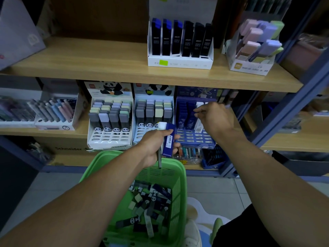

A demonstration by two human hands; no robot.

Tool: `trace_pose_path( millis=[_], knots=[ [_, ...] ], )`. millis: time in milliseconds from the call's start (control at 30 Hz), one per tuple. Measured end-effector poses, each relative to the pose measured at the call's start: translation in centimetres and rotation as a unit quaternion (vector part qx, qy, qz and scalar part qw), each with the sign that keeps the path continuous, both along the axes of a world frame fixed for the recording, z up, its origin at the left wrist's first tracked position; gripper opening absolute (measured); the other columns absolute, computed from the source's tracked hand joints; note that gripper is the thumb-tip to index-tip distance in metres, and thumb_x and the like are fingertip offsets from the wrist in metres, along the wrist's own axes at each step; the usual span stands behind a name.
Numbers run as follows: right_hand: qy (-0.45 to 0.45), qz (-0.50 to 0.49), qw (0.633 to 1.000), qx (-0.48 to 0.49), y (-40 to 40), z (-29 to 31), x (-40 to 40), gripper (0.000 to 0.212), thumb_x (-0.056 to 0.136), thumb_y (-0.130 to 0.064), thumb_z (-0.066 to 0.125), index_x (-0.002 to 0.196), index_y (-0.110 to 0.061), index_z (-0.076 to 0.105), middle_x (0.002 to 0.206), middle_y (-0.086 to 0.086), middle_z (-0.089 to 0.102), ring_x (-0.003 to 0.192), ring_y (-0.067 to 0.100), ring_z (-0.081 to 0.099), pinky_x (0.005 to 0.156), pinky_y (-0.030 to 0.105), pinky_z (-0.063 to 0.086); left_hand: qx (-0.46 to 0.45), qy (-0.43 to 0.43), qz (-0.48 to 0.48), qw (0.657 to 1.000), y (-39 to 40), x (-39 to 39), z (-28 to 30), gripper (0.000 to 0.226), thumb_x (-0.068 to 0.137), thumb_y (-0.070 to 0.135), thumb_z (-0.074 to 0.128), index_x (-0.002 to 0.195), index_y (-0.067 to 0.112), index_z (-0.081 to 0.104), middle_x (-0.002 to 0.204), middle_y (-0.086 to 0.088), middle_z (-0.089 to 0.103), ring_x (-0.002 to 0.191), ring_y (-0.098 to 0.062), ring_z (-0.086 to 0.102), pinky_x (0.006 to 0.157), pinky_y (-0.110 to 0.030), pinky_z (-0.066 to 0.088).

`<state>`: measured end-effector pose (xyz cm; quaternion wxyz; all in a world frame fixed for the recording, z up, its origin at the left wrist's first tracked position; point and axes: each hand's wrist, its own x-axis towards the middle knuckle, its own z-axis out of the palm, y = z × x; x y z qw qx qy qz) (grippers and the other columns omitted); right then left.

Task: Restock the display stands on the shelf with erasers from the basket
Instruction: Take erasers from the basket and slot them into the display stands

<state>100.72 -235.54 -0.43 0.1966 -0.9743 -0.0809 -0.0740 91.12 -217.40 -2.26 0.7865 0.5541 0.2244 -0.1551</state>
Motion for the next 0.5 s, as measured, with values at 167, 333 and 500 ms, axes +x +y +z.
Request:
trace_pose_path(
  millis=[167,333,500],
  knots=[
    [0.022,-0.017,0.999,-0.029,0.4,-0.2,0.6,0.022,0.101,-0.032,0.058,0.117,-0.034,0.072,0.120,-0.006,0.071,0.108,0.021,0.065,0.071,0.029,0.048,0.006,-0.011,0.008,1.000,0.0,0.0,0.0,0.013,0.103,0.018,0.054,0.103,0.008,0.063,0.101,-0.008,0.076,0.073,-0.019,0.070,0.062,-0.031,0.061],
    [0.049,-0.028,0.995,-0.081,0.8,-0.4,0.5,0.028,0.101,-0.028,0.057,0.126,-0.034,0.067,0.124,-0.001,0.068,0.105,0.026,0.065,0.067,0.030,0.039,0.010,-0.024,0.004,1.000,0.2,-0.1,0.2,0.015,0.101,0.021,0.057,0.105,0.009,0.066,0.102,-0.006,0.077,0.076,-0.019,0.072,0.060,-0.031,0.060],
    [0.006,-0.020,0.997,-0.068,1.1,0.0,-0.6,0.030,0.099,-0.037,0.056,0.128,-0.032,0.066,0.126,-0.001,0.067,0.107,0.022,0.065,0.074,0.030,0.048,0.002,-0.032,0.006,0.999,0.5,-0.4,0.6,0.023,0.099,0.022,0.060,0.112,0.004,0.065,0.103,-0.007,0.077,0.077,-0.021,0.073,0.056,-0.030,0.059]
  ],
)
